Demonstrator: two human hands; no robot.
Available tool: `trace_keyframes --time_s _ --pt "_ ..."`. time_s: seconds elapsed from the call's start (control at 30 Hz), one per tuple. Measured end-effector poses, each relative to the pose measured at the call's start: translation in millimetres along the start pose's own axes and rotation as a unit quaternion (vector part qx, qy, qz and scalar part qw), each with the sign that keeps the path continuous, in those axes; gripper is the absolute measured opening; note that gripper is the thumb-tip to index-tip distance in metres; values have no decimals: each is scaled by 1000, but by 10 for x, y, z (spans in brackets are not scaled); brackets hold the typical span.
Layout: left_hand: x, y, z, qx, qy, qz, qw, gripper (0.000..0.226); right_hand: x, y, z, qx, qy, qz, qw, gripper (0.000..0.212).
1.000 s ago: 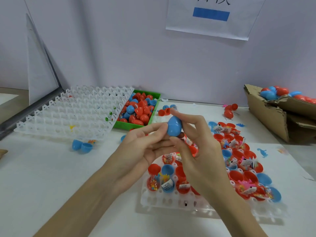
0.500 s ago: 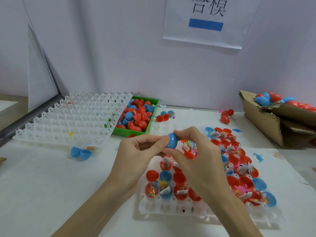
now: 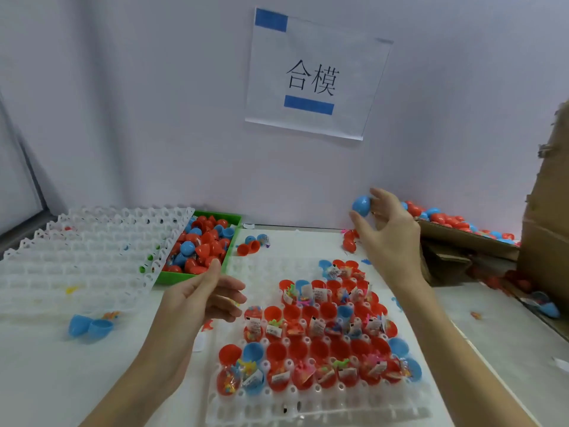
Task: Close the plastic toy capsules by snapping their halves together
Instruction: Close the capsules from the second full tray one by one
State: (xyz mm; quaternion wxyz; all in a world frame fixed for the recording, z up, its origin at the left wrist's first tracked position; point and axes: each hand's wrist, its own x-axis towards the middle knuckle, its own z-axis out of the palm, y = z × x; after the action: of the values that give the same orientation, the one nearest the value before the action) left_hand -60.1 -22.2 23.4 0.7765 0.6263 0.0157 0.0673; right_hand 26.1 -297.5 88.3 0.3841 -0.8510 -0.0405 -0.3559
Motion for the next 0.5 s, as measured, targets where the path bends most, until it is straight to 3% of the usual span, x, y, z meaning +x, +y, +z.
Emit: trace_keyframes --time_s 0.1,0.23,0.33,0.5 --pt "10 0 -5 -1 -2 -3 1000 50 610 384 -199 -117 21 78 990 41" --pt "9 -7 -9 -1 -8 -9 1000 51 983 839 -386 -254 -6 210 944 28" --pt "6 -6 -9 1 -14 -13 1000 52 1006 950 -402 -275 -37 249 928 27" --pt "2 -10 -17 3 -21 -15 1000 52 932 836 -435 -263 -19 252 931 43"
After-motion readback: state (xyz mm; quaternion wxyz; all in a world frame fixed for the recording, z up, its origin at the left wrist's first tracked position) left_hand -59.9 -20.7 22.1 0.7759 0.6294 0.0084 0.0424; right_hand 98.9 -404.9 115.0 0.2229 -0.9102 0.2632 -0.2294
